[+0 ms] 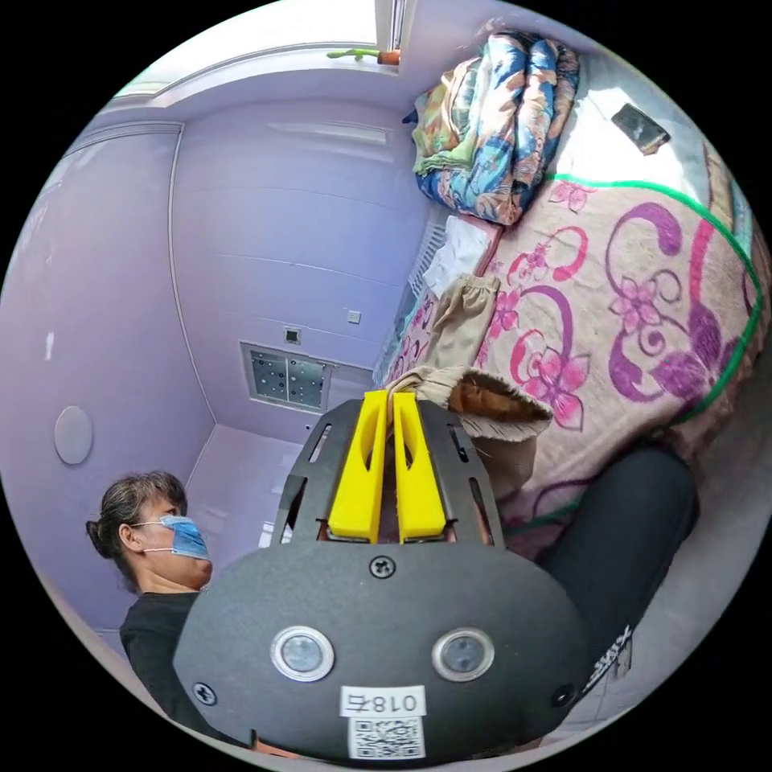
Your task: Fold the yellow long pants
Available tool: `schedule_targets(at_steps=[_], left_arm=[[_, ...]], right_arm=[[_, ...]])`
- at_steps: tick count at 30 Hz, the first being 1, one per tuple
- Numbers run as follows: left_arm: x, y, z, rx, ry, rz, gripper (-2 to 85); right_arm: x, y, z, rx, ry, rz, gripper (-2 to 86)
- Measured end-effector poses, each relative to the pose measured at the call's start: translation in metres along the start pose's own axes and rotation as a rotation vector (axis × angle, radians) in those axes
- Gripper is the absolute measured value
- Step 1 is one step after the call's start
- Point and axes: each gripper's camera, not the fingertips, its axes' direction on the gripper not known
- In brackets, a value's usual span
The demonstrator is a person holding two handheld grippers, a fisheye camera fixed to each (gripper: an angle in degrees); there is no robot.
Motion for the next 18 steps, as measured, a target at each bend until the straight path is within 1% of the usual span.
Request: schedule_targets(at_steps=[1, 5, 7, 9, 10, 12, 14, 18], left_arm=[[0.006, -0.021, 0.019, 0.015, 0.012, 0.004, -1.0], [0.013, -0.092, 0.097, 0.051, 0.01, -0.017, -1.0], [-0.001, -0.132, 0.159, 0.059, -0.024, -0.076, -1.0], [-0.016, -0.153, 0.199, 0.085, -0.083, -0.12, -1.0], [-0.027, -0.162, 0.218, 0.107, -0.12, -0.17, -1.0], [-0.039, -0.176, 0.241, 0.119, -0.163, -0.21, -1.0], [-0.046, -0.191, 0.255, 0.114, -0.189, -0.235, -1.0], [-0.034, -0.239, 0.262, 0.129, -0.163, -0.217, -1.0]], right_arm=[[-0.002, -0.014, 0.012, -0.001, -0.01, -0.013, 0.4], [-0.006, -0.119, 0.114, -0.009, 0.019, -0.087, 0.4], [0.006, -0.165, 0.168, -0.016, 0.057, -0.07, 0.4], [0.033, -0.216, 0.239, -0.017, 0.101, -0.008, 0.5], [0.04, -0.226, 0.256, -0.026, 0.114, 0.008, 0.5], [0.062, -0.253, 0.308, -0.052, 0.179, 0.08, 0.5], [0.069, -0.265, 0.332, -0.053, 0.181, 0.111, 0.6], [0.053, -0.295, 0.364, -0.068, 0.195, 0.07, 0.7]])
